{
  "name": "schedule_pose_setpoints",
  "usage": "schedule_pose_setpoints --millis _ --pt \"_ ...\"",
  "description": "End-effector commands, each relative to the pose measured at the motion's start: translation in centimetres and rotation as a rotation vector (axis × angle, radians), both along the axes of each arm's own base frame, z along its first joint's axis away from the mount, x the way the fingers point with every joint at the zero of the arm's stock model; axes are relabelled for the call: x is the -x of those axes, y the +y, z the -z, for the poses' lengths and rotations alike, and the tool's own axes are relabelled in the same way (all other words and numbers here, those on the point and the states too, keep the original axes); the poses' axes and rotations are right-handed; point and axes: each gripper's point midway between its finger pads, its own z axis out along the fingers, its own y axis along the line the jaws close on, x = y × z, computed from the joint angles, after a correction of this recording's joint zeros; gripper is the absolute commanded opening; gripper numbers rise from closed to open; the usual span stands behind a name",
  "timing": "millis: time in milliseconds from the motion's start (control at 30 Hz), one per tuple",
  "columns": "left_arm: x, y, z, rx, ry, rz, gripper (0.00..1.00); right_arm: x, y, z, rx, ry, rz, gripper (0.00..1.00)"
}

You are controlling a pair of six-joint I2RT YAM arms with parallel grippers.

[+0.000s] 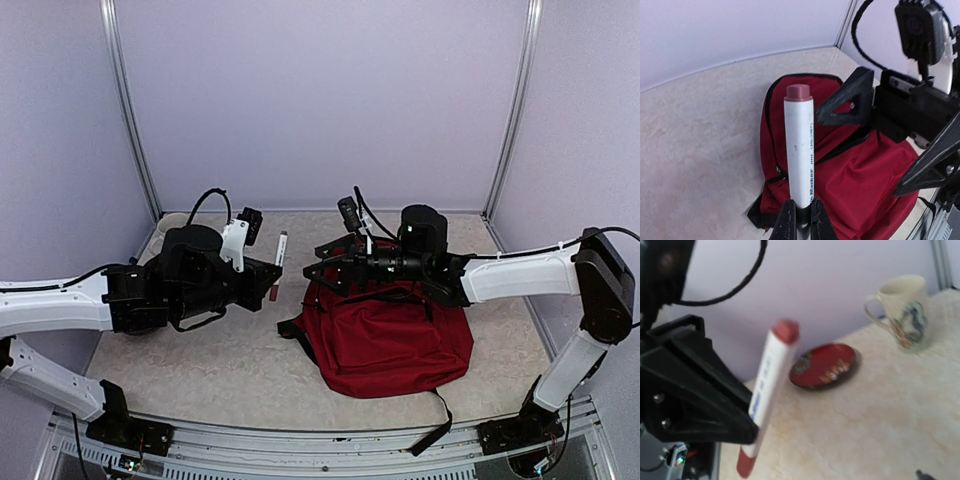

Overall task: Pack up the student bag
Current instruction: Pass from the left arm to the right

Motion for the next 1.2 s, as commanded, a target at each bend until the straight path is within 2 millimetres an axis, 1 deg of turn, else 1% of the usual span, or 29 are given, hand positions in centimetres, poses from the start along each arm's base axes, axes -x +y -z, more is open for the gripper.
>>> schedule_pose_setpoints --millis 0,167,267,367,500,600,700,733,767,800,967,1033,1067,1100,1133,1167 --pt "0.0 -2.2 -5.1 0.086 -0.145 0.076 0.0 1.3 1.4 -4.2 -0.12 -0.079 -0.111 0.92" --pt "0.8 -3.5 -5.8 0.08 -0.175 0.118 0.0 1.7 2.1 -5.0 -0.134 -0.086 -0.169 0.8" --pt "1.1 -4.0 -6.2 0.094 -0.185 0.142 0.0 2.1 2.3 -5.9 -0.168 -0.093 -0.209 0.68" --pt "1.2 -4.1 -6.6 0.105 -0.191 0.145 0.0 2.7 2.0 -6.9 -0.207 -0.09 -0.249 0.63" --pt "1.5 -4.3 -6.8 0.114 -0.195 0.164 0.0 2.8 1.5 -7.6 -0.236 -0.094 -0.248 0.55" --pt "1.6 -4.6 -6.6 0.109 -0.191 0.174 0.0 2.7 1.5 -7.9 -0.232 -0.093 -0.244 0.46" --pt "1.8 -4.8 -6.6 0.114 -0.191 0.184 0.0 2.6 1.5 -8.0 -0.232 -0.095 -0.245 0.32" --pt "1.8 -4.7 -6.7 0.115 -0.193 0.185 0.0 2.7 1.5 -8.0 -0.232 -0.093 -0.25 0.25" --pt "1.9 -4.8 -6.7 0.116 -0.194 0.188 0.0 2.8 1.5 -8.2 -0.236 -0.097 -0.259 0.11" --pt "2.0 -4.8 -6.6 0.116 -0.197 0.193 0.0 2.9 1.5 -8.1 -0.233 -0.091 -0.263 0.0" --pt "2.3 -4.4 -6.7 0.135 -0.201 0.199 0.0 3.5 1.1 -8.0 -0.225 -0.092 -0.277 0.0" --pt "2.4 -4.3 -6.6 0.138 -0.2 0.2 0.0 3.6 0.5 -8.3 -0.23 -0.096 -0.266 0.0" --pt "2.4 -4.3 -6.5 0.14 -0.198 0.203 0.19 3.5 0.2 -8.3 -0.228 -0.094 -0.258 0.0" --pt "2.5 -4.5 -6.3 0.143 -0.193 0.213 0.46 3.3 -0.2 -8.3 -0.223 -0.095 -0.245 0.0" --pt "2.7 -4.6 -6.3 0.149 -0.189 0.229 0.71 3.0 -0.5 -8.0 -0.206 -0.089 -0.227 0.0" --pt "2.9 -4.8 -6.3 0.156 -0.188 0.246 0.88 2.5 -0.8 -7.7 -0.185 -0.09 -0.206 0.0"
